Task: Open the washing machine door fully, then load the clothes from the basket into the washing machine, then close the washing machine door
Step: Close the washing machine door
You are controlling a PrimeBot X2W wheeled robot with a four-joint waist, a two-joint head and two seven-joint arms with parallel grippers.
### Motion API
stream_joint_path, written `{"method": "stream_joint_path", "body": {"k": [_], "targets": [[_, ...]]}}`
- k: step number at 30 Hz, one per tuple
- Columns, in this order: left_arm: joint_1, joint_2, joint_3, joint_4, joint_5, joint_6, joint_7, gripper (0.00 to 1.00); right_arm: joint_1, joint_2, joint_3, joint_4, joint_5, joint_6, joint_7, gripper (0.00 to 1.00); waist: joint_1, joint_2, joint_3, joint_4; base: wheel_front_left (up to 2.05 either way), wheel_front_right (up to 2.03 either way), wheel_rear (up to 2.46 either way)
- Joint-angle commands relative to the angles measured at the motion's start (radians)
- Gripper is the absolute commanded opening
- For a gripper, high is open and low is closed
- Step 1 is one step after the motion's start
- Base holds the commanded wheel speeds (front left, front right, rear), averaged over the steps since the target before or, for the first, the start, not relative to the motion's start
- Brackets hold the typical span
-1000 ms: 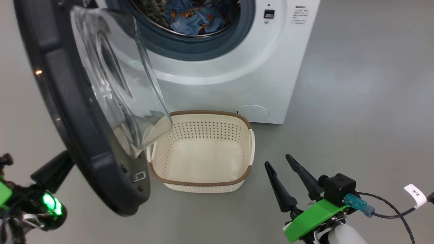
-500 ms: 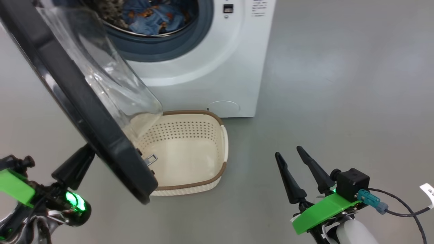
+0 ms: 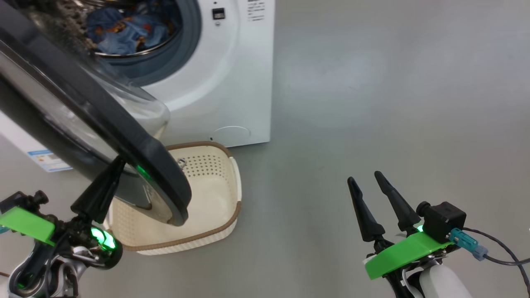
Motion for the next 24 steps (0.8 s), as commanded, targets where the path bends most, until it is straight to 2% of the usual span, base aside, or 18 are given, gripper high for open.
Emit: {"method": "stream_joint_path", "body": {"k": [1,13,20,24], "targets": [[-0.029,0.018,0.01,-0.027,-0.009,-0.007,-0.007,0.0,0.009,0.009,0.014,-0.028,0.001,0.002,-0.012,1.0,0.0,0.0,0.008,-0.035,0.0,0.0,0.0],[-0.087,0.018,-0.059,-0.005,-0.023,-0.007,-0.201,0.0,0.013,0.009,-0.011,-0.041,0.021,0.002,-0.012,1.0,0.0,0.0,0.03,-0.141,0.0,0.0,0.0],[-0.111,0.018,-0.083,0.013,-0.021,-0.007,-0.267,0.0,0.016,0.009,-0.019,-0.045,0.028,0.002,-0.012,1.0,0.0,0.0,0.034,-0.164,0.0,0.0,0.0],[-0.105,0.018,-0.091,0.011,-0.027,-0.007,-0.278,0.0,0.018,0.009,-0.062,-0.047,0.025,0.002,-0.012,1.0,0.0,0.0,0.029,-0.165,0.0,0.0,0.0]]}}
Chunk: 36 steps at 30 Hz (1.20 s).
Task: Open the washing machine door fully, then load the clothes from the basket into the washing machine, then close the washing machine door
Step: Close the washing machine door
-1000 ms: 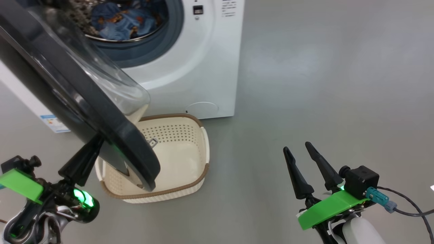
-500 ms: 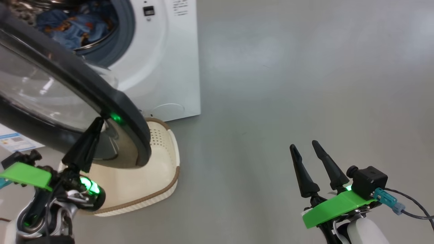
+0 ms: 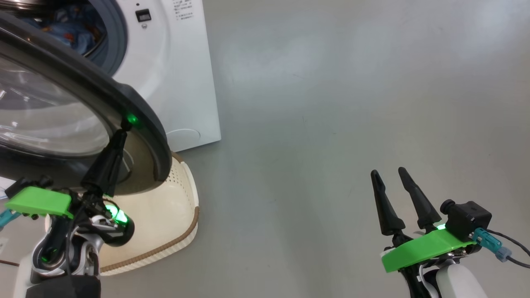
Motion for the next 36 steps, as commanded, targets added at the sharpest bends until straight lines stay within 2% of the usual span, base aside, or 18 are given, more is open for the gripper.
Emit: {"method": "stream_joint_path", "body": {"k": [1,10,15,18,21,25,28,33,36], "targets": [[-0.017,0.019,0.022,-0.027,-0.013,-0.007,0.002,0.0,0.007,0.003,0.02,-0.029,0.006,0.002,-0.012,1.0,0.0,0.0,-0.008,0.002,0.0,0.0,0.0],[0.104,0.019,0.017,-0.106,-0.011,-0.007,0.032,0.0,0.029,0.003,0.056,-0.057,0.003,0.002,-0.012,1.0,0.0,0.0,-0.075,0.044,0.0,0.0,0.0],[0.207,0.019,0.017,-0.216,0.025,-0.007,-0.015,0.0,0.044,0.003,0.068,-0.059,-0.005,0.002,-0.012,1.0,0.0,0.0,-0.131,0.069,0.0,0.0,0.0],[0.255,0.019,0.0,-0.292,0.088,-0.007,-0.066,0.0,0.048,0.003,0.069,-0.068,-0.01,0.002,-0.012,1.0,0.0,0.0,-0.146,0.089,0.0,0.0,0.0],[0.29,0.019,-0.034,-0.351,0.203,-0.007,-0.138,0.0,0.052,0.003,0.068,-0.072,-0.017,0.002,-0.012,1.0,0.0,0.0,-0.157,0.11,0.0,0.0,0.0],[0.324,0.022,-0.072,-0.389,0.273,-0.007,-0.26,0.0,0.057,0.003,0.071,-0.074,-0.017,0.002,-0.012,1.0,0.0,0.0,-0.169,0.13,0.0,0.0,0.0],[0.351,0.067,-0.126,-0.402,0.402,-0.007,-0.378,0.0,0.058,0.003,0.08,-0.074,-0.015,0.002,-0.012,1.0,0.0,0.0,-0.175,0.139,0.0,0.0,0.0],[0.378,0.174,-0.243,-0.346,0.625,-0.007,-0.664,0.0,0.061,0.003,0.086,-0.069,-0.013,0.002,-0.012,1.0,0.0,0.0,-0.184,0.15,0.0,0.0,0.0],[0.378,0.226,-0.294,-0.285,0.779,-0.007,-0.715,0.0,0.064,0.003,0.088,-0.065,-0.014,0.002,-0.012,1.0,0.0,0.0,-0.188,0.156,0.0,0.0,0.0]]}}
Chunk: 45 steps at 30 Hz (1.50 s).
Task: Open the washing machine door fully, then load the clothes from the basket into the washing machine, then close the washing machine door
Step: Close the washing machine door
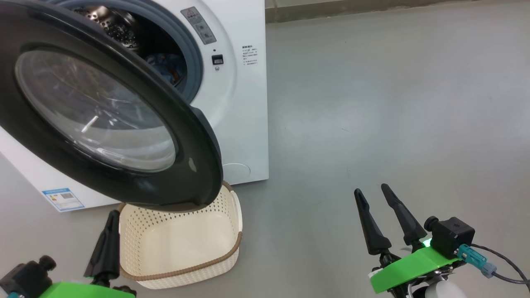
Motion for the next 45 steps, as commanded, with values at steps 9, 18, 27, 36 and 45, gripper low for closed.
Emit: {"method": "stream_joint_path", "body": {"k": [9,18,27,36,45], "targets": [[0.0,-0.044,0.129,-0.018,0.532,-0.006,-0.013,0.0,-0.004,0.002,0.029,-0.016,-0.006,0.002,-0.012,1.0,0.0,0.0,-0.007,0.01,0.0,0.0,0.0],[0.042,-0.121,0.141,0.003,0.694,-0.007,-0.013,1.0,-0.002,0.002,0.029,-0.008,-0.005,0.002,-0.012,1.0,0.0,0.0,-0.011,0.018,0.0,0.0,0.0],[0.032,-0.107,0.093,0.055,0.643,-0.007,-0.013,1.0,0.002,0.002,0.029,-0.006,-0.001,0.002,-0.012,1.0,0.0,0.0,-0.008,0.029,0.0,0.0,0.0],[0.029,-0.106,0.088,0.071,0.645,-0.007,-0.013,1.0,-0.001,0.002,0.029,0.005,-0.004,0.002,-0.012,1.0,0.0,0.0,-0.002,0.028,0.0,0.0,0.0],[0.026,-0.104,0.081,0.081,0.651,-0.007,-0.013,1.0,-0.002,0.002,0.029,0.004,-0.001,0.002,-0.012,1.0,0.0,0.0,0.001,0.028,0.0,0.0,0.0]]}}
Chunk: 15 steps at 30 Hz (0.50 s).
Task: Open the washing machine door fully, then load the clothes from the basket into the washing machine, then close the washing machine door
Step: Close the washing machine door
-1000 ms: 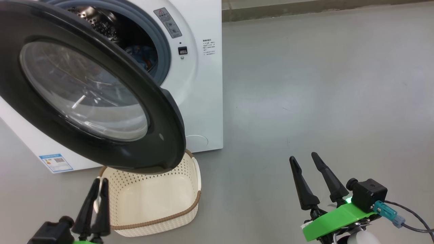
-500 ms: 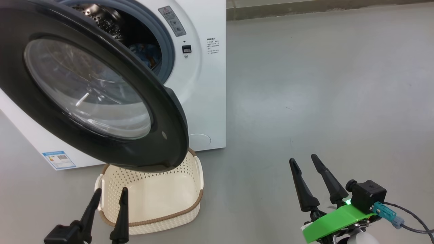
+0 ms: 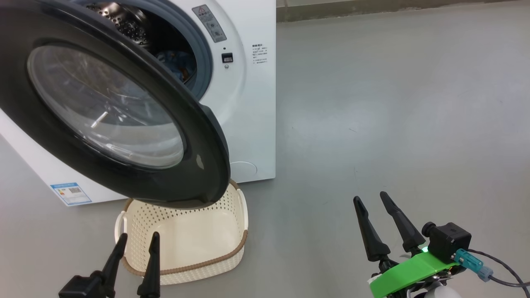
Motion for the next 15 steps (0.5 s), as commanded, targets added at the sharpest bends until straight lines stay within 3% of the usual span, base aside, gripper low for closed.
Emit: {"method": "stream_joint_path", "body": {"k": [1,15], "targets": [[-0.03,0.016,0.031,-0.017,0.004,-0.003,-0.006,1.0,-0.014,0.002,0.026,-0.024,-0.001,0.002,-0.012,1.0,0.0,0.0,0.0,0.0,0.0,0.0,0.0],[-0.033,0.012,0.03,-0.013,0.014,-0.003,-0.006,1.0,-0.015,0.002,0.024,-0.026,0.001,0.002,-0.012,1.0,0.0,0.0,0.002,0.005,0.0,0.0,0.0]]}}
